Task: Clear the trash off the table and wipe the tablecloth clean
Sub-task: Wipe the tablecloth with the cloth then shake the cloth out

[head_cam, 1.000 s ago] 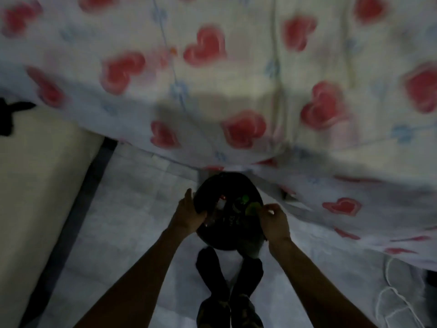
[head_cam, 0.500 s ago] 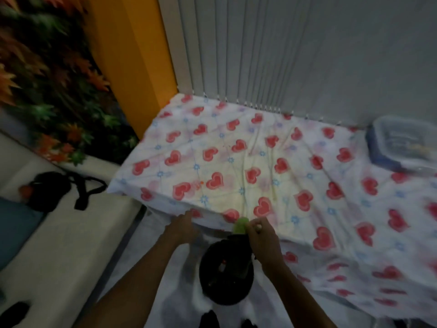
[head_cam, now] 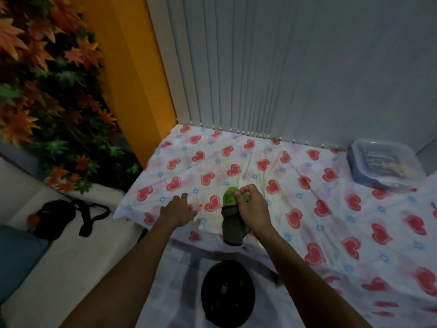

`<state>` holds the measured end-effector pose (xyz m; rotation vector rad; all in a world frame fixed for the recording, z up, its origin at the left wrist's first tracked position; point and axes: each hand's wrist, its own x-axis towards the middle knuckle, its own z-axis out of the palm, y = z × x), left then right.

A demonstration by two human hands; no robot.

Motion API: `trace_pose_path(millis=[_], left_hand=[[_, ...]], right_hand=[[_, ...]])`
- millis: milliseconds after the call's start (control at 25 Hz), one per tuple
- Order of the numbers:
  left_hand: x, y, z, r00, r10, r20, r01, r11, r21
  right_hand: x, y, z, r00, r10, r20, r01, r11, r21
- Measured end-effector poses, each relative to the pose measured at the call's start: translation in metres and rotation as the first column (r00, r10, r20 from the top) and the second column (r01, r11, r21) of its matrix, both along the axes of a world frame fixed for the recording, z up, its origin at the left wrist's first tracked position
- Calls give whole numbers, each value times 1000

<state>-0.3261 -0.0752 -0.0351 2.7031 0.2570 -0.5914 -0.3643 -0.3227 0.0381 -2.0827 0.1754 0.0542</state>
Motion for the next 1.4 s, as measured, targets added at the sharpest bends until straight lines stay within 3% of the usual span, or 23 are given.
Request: trace_pose_path(millis=[280, 400, 480, 560, 720, 920, 1280, 1400], left_hand=[[44, 25, -47, 986, -38, 162, 17, 992, 125], [66, 50, -92, 935, -205, 290, 146, 966, 212], [78, 65, -115, 890, -284, 355, 189, 941, 280], [88, 77, -130, 840, -330, 432, 211, 930, 299], [100, 94, -161, 731, -406, 549, 286, 912, 295], [95, 94, -166, 736, -337, 587, 245, 941, 232], [96, 89, -158, 706, -271, 654, 201, 963, 182], [95, 87, -157, 714, -250, 654, 185, 968, 168]], right_hand=[[52, 65, -34, 994, 55, 98, -53, 998, -22], [77, 106, -79, 984, 136, 114, -128, 989, -80], [86, 130, -125, 963, 243, 113, -207, 942, -264], [85, 142, -169, 932, 354, 75, -264, 807, -528], [77, 154, -206, 910, 409, 72, -251, 680, -689], [81, 170, -207, 886, 461, 42, -297, 636, -712], [69, 156, -223, 941, 278, 193, -102, 777, -621], [43, 127, -217, 953, 265, 145, -107, 745, -658]])
